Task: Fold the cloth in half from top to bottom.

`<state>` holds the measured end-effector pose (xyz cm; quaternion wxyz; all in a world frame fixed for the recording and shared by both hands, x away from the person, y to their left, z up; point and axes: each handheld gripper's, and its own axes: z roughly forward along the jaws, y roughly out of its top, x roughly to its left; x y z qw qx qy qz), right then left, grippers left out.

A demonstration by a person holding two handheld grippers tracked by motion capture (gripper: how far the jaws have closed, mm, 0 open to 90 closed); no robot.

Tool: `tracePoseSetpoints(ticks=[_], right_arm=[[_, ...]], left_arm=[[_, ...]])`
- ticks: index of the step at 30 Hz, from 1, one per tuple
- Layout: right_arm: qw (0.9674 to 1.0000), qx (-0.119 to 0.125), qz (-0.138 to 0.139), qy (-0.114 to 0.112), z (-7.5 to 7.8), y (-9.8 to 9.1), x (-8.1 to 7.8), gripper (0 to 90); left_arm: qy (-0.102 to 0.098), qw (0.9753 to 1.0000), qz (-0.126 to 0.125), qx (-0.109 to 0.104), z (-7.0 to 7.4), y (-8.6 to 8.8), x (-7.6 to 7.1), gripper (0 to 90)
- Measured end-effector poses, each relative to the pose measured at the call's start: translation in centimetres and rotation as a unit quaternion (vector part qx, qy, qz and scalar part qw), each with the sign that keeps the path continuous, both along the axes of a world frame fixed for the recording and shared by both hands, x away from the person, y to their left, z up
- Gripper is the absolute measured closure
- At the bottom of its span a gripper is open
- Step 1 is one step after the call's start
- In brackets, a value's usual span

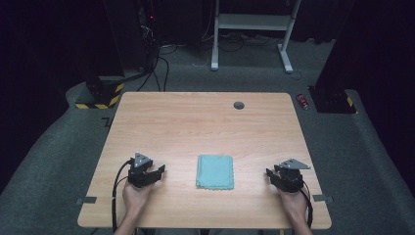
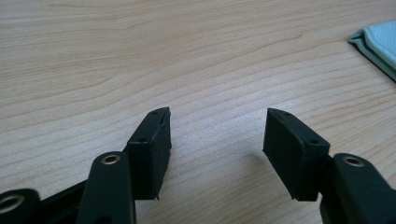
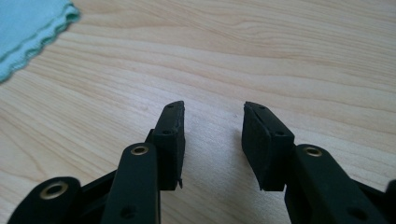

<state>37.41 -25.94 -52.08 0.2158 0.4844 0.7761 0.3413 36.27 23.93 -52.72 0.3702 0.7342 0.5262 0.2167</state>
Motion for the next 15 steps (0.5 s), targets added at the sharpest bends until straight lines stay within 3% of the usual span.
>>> tracePoseSetpoints(ticks=[7, 15], right_arm=[[0.9999, -0.009, -0.006, -0.005, -0.13, -0.06, 0.16, 55.0], [0.9995, -0.026, -0.009, -0.016, -0.14, 0.16, -0.03, 48.4]], left_arm=[[-0.002, 0.9992, -0.01, 0.038, -0.05, -0.77, 0.0, 38.7], [0.002, 0.9992, -0.009, 0.039, -0.07, -0.77, 0.04, 32.9]])
